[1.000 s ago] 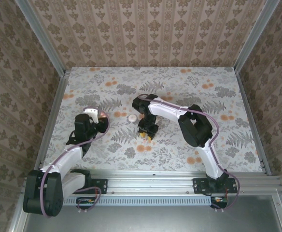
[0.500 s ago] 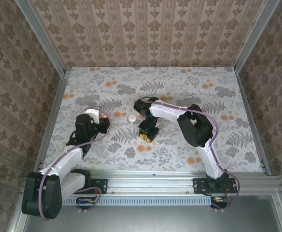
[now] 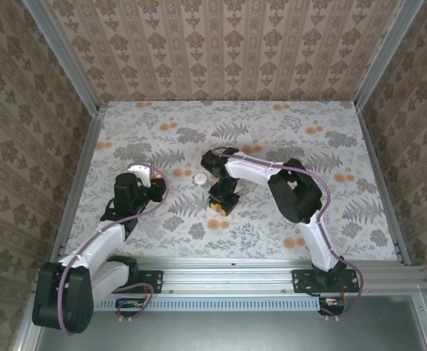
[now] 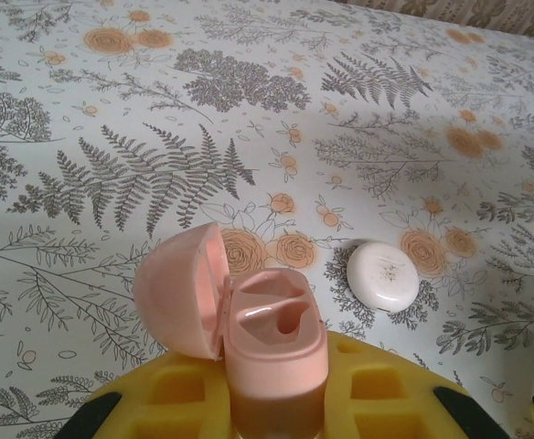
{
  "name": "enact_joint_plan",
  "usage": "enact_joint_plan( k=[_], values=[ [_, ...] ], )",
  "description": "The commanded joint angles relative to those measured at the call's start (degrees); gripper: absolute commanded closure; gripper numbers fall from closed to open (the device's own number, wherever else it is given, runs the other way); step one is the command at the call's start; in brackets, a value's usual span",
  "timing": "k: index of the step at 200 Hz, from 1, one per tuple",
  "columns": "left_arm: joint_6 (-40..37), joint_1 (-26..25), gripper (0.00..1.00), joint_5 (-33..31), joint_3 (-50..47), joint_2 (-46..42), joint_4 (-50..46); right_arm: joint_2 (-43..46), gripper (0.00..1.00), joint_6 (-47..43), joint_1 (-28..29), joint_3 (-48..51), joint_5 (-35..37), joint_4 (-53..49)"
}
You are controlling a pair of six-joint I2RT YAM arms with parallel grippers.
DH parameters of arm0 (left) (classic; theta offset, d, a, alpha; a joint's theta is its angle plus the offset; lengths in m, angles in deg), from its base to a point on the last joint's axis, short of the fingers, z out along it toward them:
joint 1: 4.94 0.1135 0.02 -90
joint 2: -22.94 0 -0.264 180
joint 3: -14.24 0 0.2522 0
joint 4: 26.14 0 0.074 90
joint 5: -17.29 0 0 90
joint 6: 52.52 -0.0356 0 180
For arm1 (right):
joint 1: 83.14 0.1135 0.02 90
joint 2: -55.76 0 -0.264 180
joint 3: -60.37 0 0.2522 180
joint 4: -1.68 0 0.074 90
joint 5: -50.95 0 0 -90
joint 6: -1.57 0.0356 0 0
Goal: Insert the wireless bluetooth earbuds into the charging case
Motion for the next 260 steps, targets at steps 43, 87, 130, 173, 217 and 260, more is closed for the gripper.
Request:
enact_joint_plan(
  k=[43,87,130,173,217,260],
  values=[
    [-1.06,-0.75,0.90,-0.27,0.40,-2.13,0.16,1.53,0.78,1.67,1.91,1.36,0.90,-1.19],
    [-0.93,-1.08,0.90,0.58,-0.14,-1.74,0.90,5.11,0.78,1.07,1.80,3.44,5.30,0.83],
    [-1.39,-1.14,0.90,4.38,-0.63,1.66,4.23,10.16,0.78,-1.40,1.68,9.17,8.98,9.48],
    [-3.75,-3.06,0.90,14.08,0.70,8.40,8.69,14.97,0.78,-11.40,0.94,16.01,10.21,21.15],
    [-10.09,-9.59,0.91,16.05,2.14,8.65,5.91,21.14,0.78,-25.66,0.06,20.23,12.29,26.70],
    [-15.37,-15.37,0.90,15.24,2.77,8.57,1.45,26.60,0.79,-36.58,-1.34,27.05,11.96,35.62]
  ],
)
